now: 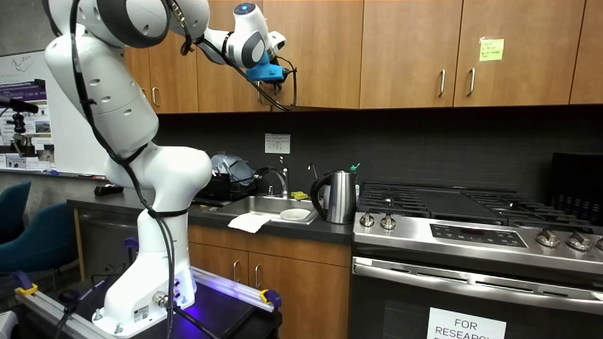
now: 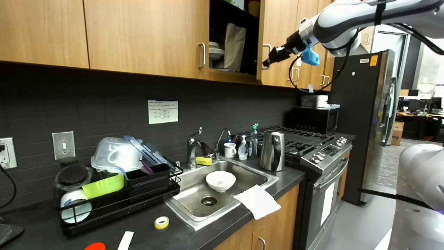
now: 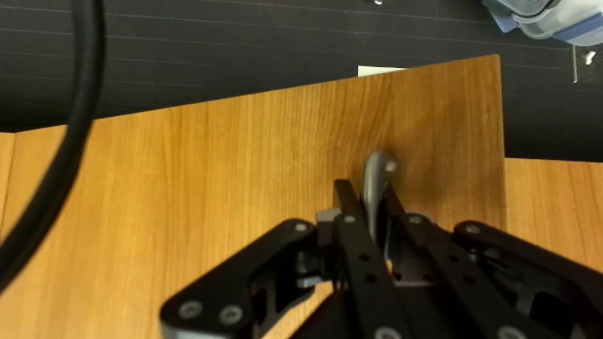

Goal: Close the open cabinet door

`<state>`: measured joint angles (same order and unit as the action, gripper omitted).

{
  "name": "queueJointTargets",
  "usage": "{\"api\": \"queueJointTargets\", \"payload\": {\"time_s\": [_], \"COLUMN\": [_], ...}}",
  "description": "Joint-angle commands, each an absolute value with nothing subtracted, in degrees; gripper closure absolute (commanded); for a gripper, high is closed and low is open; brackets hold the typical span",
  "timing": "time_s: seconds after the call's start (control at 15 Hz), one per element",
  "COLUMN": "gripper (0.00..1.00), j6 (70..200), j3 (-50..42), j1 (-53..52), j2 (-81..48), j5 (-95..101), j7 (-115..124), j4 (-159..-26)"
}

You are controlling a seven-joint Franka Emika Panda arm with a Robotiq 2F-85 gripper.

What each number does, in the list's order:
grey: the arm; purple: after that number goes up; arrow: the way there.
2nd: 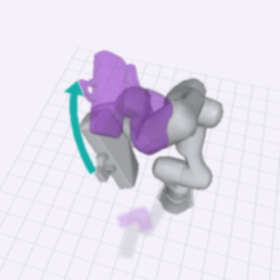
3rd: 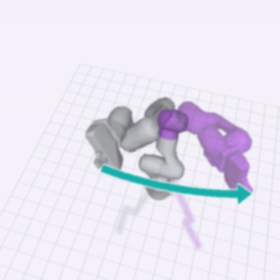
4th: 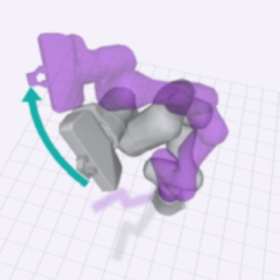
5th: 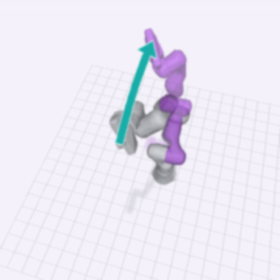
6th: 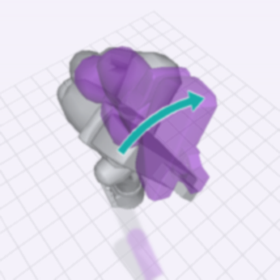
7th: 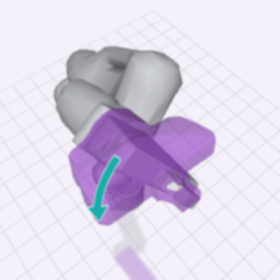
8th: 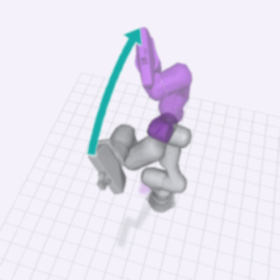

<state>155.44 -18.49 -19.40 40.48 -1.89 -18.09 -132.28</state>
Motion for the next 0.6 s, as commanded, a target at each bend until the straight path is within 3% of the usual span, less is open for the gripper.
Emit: {"api": "queueJointTargets", "payload": {"time_s": [0.0, 0.53], "gripper": [0.97, 0.97], "j6": [155.2, 152.5], "j3": [-17.9, -15.2], "j1": [-19.4, -19.0], "j2": [36.1, 29.6], "j5": [-4.8, -6.9], "j7": [-20.7, -20.8], "j4": [-127.8, -122.0]}}
